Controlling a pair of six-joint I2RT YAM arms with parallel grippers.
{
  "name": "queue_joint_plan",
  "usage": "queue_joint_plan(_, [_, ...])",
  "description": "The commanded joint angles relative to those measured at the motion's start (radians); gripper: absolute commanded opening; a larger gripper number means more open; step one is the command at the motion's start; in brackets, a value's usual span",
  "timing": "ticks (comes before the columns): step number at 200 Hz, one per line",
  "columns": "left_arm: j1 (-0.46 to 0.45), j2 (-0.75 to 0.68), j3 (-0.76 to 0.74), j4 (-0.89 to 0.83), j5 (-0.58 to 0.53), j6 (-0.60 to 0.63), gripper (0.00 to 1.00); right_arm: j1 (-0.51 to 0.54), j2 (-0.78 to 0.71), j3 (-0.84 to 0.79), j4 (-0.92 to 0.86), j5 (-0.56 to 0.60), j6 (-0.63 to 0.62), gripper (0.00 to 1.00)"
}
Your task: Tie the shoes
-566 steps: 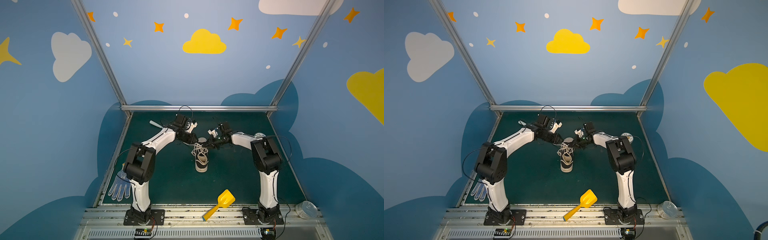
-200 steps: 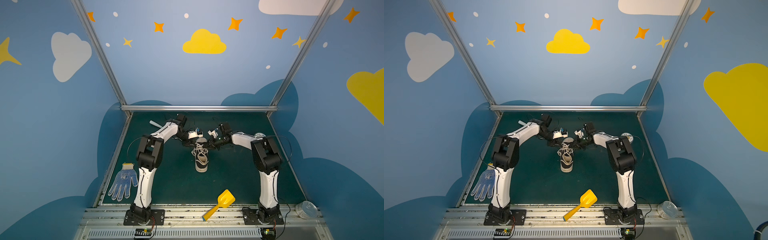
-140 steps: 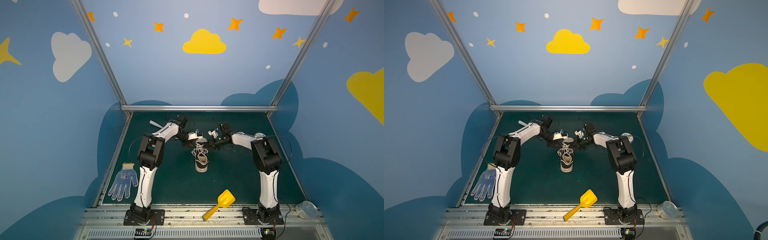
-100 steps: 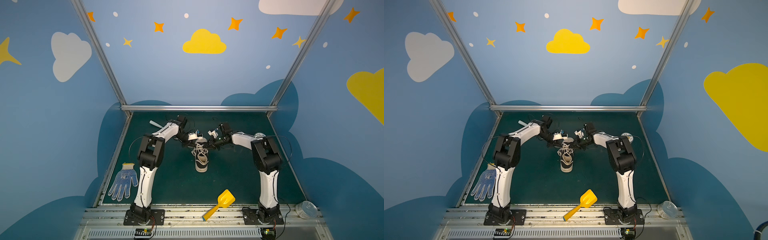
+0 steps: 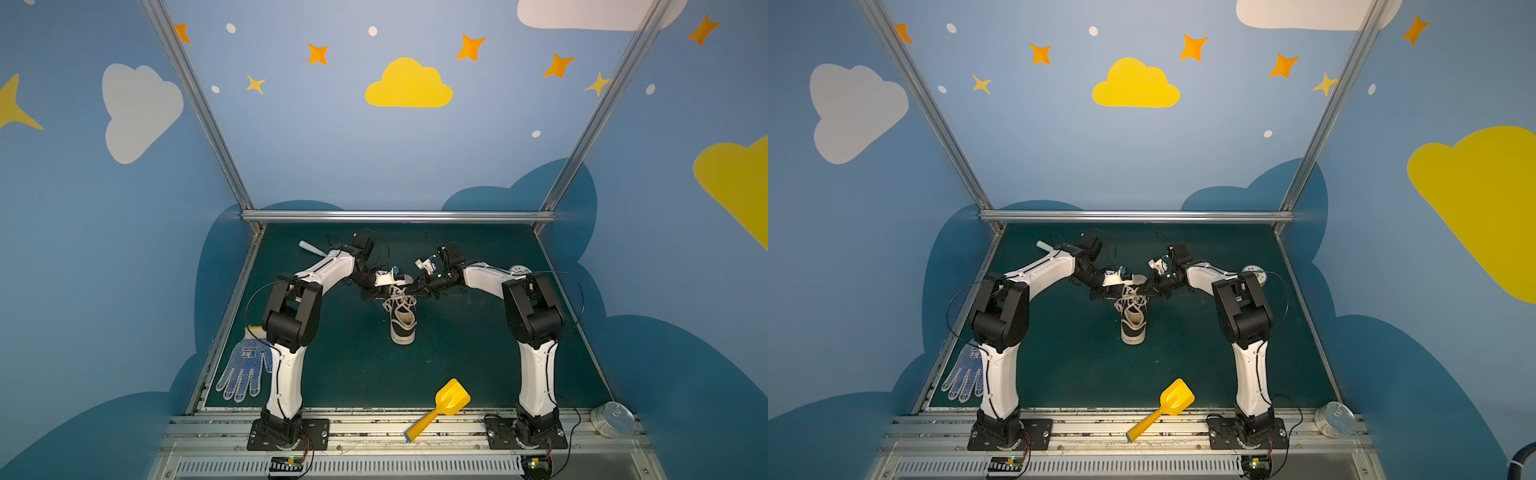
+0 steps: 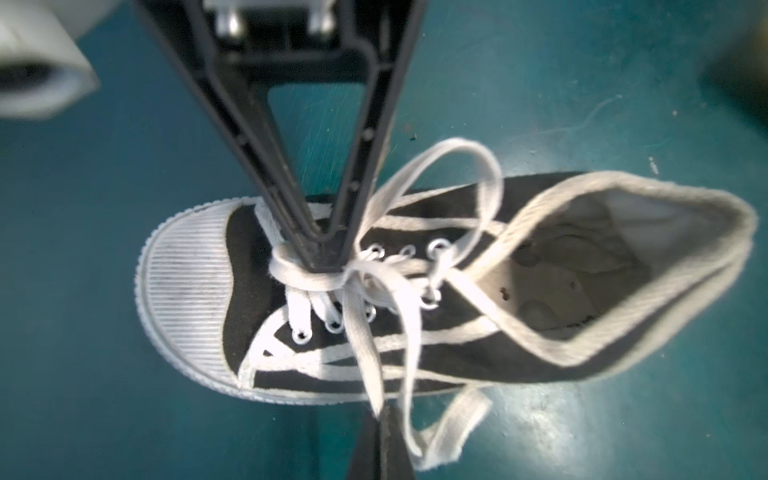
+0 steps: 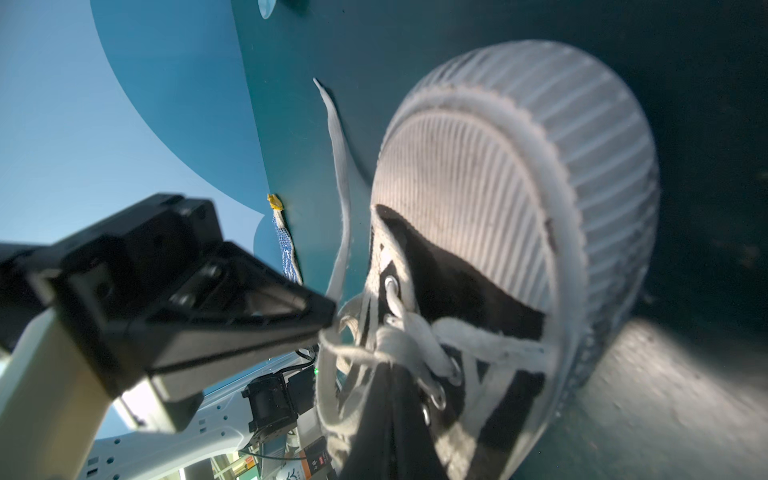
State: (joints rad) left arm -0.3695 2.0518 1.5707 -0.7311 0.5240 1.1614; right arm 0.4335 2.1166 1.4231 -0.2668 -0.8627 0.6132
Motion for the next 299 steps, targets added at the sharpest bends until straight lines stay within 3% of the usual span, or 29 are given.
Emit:
queue_joint_plan(1, [-0.013,-0.059,-0.033,0.067,-0.013,0.027,0.03,-0.004,-0.006,0.018,-0.017,-0.018,-0.003,0.05])
queue_joint_plan(82, [-0.062,-0.131,-0.07,0.115,-0.11,0.086,0.03,-0.009,-0.025,0.013,-0.026,-0.011,-0.006,0.05])
queue_joint_plan(178, [-0.083,-0.202,-0.135,0.162,-0.095,0.195,0.03,-0.021,-0.049,0.016,-0.005,-0.035,0.013,0.05])
queue_joint_plan(230, [-0.103,-0.177,-0.126,0.137,-0.108,0.192,0.03,-0.022,-0.097,-0.017,0.029,-0.063,0.029,0.16])
queue_joint_plan(299, [-0.126,-0.164,-0.125,0.13,-0.108,0.177,0.03,-0.044,-0.142,-0.055,0.045,-0.075,0.044,0.17])
